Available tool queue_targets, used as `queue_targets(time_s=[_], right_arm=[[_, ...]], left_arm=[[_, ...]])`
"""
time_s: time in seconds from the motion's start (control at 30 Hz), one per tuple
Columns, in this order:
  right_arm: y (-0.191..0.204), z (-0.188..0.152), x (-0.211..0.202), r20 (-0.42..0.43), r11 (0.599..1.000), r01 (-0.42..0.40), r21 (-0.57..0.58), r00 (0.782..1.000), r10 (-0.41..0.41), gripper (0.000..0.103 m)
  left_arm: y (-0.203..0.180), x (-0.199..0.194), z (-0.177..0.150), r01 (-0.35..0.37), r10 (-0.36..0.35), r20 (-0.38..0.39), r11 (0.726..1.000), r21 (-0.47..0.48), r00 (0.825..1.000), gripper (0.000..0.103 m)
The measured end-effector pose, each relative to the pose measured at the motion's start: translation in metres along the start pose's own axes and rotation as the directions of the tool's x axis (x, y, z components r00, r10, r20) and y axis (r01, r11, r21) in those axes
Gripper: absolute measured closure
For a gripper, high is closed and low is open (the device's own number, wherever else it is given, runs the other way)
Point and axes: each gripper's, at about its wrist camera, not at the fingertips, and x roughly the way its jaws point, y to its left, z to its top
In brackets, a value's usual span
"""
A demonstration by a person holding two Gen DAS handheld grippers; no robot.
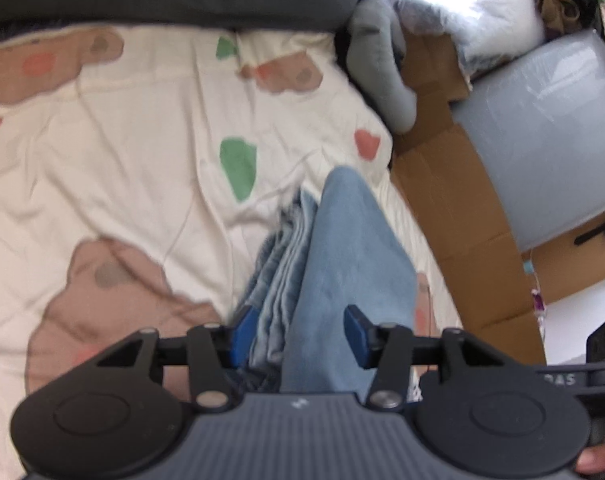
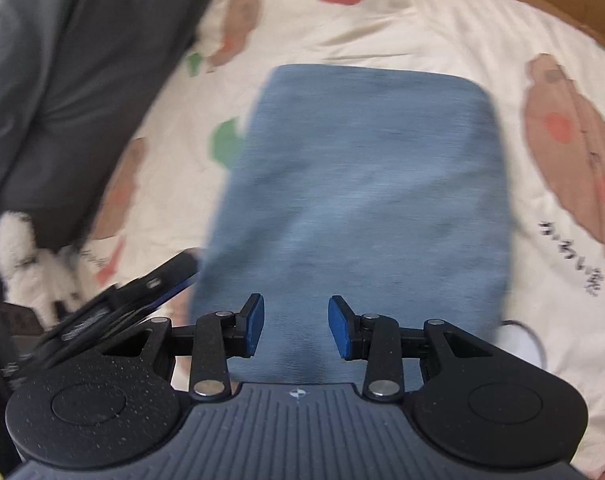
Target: Fold clothes
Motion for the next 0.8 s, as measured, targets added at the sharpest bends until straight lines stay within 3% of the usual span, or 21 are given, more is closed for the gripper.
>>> queue_targets(time_s=[0.1,0.17,0.23,0.33,0.43,0.6,0.8], right_arm=[[-0.020,-0.009,0.005,0.014,0.999,0.039,0.016,0.999,-0.039,0.064],[-0.033,-0.014,0.008,0.023,0.998,0.065,0.027,0.998,-0.065,0.064],[-0.046,-0.020,0.011,0.032,0.995,0.089,0.036,0.995,-0.090,0.064],[-0.056,-0.028,0.016,0.036,0.992,0.124,0.033,0.991,-0.125,0.064],[-0.066,-0.035,0.013,0.060,0.989,0.134,0.065,0.989,-0.138,0.063],[-0.084,-0.046,0.012,0.080,0.983,0.152,0.104,0.984,-0.161,0.058],[-0.100,-0.067,0.018,0.072,0.980,0.121,0.156,0.988,-0.134,0.057]], left_arm=[[0.003,0.004,-0.009,0.021,-0.023,-0.044,0.999,-0.027,0.999,0.052],[0.002,0.011,-0.014,-0.013,0.011,-0.100,1.000,-0.015,0.995,0.056],[0.003,0.015,-0.019,-0.036,0.033,-0.142,0.999,-0.014,0.989,0.072],[0.003,0.015,-0.021,-0.031,0.028,-0.164,0.999,-0.014,0.986,0.081],[0.000,0.008,-0.019,-0.025,0.026,-0.164,1.000,0.008,0.986,0.083],[0.013,0.015,-0.023,-0.076,0.082,-0.164,0.996,0.039,0.983,0.083],[0.013,0.011,-0.018,-0.072,0.084,-0.165,0.994,0.080,0.983,0.084]])
